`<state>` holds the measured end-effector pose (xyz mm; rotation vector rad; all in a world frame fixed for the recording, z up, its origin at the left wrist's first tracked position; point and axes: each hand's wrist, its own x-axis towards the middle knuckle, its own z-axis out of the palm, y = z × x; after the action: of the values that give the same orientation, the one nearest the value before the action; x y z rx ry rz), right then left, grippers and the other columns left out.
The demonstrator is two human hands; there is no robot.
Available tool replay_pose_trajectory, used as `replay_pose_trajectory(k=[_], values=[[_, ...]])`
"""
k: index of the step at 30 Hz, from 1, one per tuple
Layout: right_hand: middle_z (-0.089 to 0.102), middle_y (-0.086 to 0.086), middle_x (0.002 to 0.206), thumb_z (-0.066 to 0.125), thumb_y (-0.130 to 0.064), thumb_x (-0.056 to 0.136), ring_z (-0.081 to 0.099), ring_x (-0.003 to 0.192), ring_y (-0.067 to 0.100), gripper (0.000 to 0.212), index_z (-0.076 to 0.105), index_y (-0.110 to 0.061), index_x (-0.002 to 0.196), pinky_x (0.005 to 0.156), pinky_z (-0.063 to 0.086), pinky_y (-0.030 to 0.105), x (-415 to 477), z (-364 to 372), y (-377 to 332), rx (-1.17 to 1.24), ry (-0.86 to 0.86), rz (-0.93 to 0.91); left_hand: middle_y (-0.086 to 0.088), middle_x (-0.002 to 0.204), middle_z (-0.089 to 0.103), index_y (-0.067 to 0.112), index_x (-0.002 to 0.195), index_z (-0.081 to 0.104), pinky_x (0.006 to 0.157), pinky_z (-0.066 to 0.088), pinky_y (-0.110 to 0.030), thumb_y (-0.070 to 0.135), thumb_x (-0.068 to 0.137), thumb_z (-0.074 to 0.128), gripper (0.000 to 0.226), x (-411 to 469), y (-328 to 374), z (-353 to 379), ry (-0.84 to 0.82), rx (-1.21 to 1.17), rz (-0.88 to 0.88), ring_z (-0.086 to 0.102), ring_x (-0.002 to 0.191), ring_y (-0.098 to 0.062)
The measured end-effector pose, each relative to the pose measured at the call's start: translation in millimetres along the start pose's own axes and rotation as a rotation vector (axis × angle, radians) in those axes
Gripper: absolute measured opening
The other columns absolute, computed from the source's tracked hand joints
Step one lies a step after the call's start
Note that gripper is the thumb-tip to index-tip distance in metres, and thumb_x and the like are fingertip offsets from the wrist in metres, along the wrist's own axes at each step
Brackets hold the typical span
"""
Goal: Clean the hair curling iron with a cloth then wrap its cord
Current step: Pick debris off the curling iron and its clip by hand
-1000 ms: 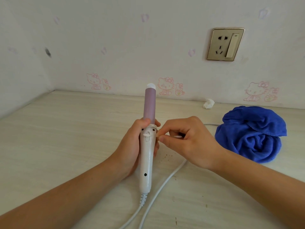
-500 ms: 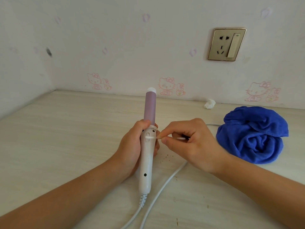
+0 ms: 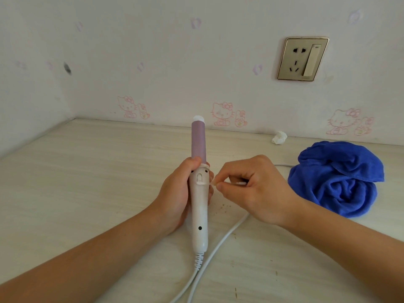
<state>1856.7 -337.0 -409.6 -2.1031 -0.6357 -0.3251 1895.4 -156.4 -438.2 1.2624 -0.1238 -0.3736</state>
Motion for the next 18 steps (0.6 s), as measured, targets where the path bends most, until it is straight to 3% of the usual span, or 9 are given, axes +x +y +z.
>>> replay_pose_trajectory(k=[2,6,9,13,16,18], values=[[0.038,-0.003,0.047,0.068,-0.013,0.086,0.031,0.045,0.01,0.022,0.073,-0.03,0.075,0.05,0.032,0.019,-0.8,2.4,-3.4,0.003,-0.053,-0.011,-0.006,0.073,0.064,0.016,0.088,0.07,0.053,0.05,-0.03,0.047,0.084,0.062,0.032,0.4,-0.7,-0.2,0.004,-0.013,0.006,0.059,0.059,-0.019],[0.037,-0.007,0.046,0.068,-0.009,0.086,0.032,0.044,0.009,0.024,0.074,-0.029,0.074,0.05,0.032,0.02,1.2,-0.4,-2.0,-0.034,0.025,0.003,-0.01,0.071,0.062,0.015,0.087,0.07,0.053,0.05,-0.03,0.046,0.086,0.061,0.032,0.6,-1.0,0.0,-0.007,0.005,0.009,0.059,0.058,-0.021],[0.038,-0.004,0.048,0.069,-0.007,0.086,0.032,0.045,0.01,0.021,0.075,-0.025,0.077,0.051,0.031,0.017,-1.5,0.7,-4.9,-0.018,-0.121,-0.006,-0.003,0.075,0.065,0.014,0.096,0.064,0.059,0.049,-0.031,0.046,0.084,0.061,0.035,1.5,-0.6,0.4,0.003,-0.002,0.008,0.059,0.061,-0.017],[0.035,-0.007,0.046,0.068,-0.014,0.084,0.031,0.045,0.009,0.022,0.072,-0.031,0.071,0.05,0.031,0.02,-0.5,-1.0,-4.6,-0.035,-0.015,0.03,-0.007,0.077,0.064,0.011,0.099,0.062,0.054,0.05,-0.03,0.045,0.085,0.061,0.037,1.6,0.3,1.3,0.008,-0.019,0.013,0.059,0.059,-0.02],[0.038,-0.011,0.046,0.072,-0.009,0.084,0.035,0.044,0.008,0.019,0.075,-0.025,0.073,0.051,0.03,0.013,-3.7,-1.1,-7.0,-0.019,-0.176,0.036,-0.007,0.078,0.064,0.011,0.099,0.061,0.056,0.051,-0.031,0.045,0.084,0.06,0.037,1.9,0.5,0.4,0.01,-0.01,0.022,0.059,0.061,-0.02],[0.038,-0.011,0.046,0.071,-0.008,0.085,0.036,0.045,0.008,0.018,0.075,-0.023,0.076,0.052,0.031,0.014,-3.4,1.2,-7.9,-0.04,-0.145,0.02,-0.006,0.078,0.064,0.012,0.099,0.061,0.058,0.051,-0.032,0.047,0.085,0.06,0.038,2.8,0.1,0.4,0.012,0.011,0.026,0.059,0.062,-0.019]])
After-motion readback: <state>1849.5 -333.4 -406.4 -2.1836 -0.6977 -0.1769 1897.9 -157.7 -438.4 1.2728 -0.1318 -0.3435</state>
